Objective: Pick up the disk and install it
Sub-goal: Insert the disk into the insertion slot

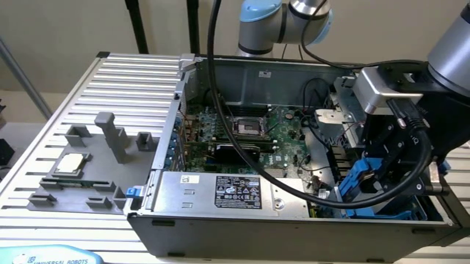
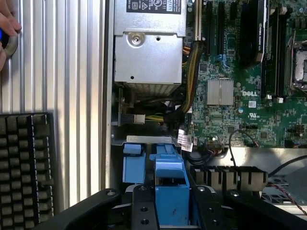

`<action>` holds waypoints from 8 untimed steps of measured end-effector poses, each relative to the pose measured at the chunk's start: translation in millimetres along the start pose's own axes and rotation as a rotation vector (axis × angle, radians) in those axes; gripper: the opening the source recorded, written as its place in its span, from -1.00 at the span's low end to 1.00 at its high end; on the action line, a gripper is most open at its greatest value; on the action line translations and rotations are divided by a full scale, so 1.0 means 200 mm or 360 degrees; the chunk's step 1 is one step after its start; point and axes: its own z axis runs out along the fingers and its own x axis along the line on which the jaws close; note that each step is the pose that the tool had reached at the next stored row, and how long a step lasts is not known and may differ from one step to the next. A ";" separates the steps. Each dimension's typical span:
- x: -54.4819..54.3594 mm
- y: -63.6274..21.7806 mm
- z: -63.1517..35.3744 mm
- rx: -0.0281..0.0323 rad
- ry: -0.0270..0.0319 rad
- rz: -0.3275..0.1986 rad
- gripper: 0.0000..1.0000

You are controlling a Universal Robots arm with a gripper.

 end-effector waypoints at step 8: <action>0.00 0.000 0.017 0.00000 0.00003 0.0000 -0.18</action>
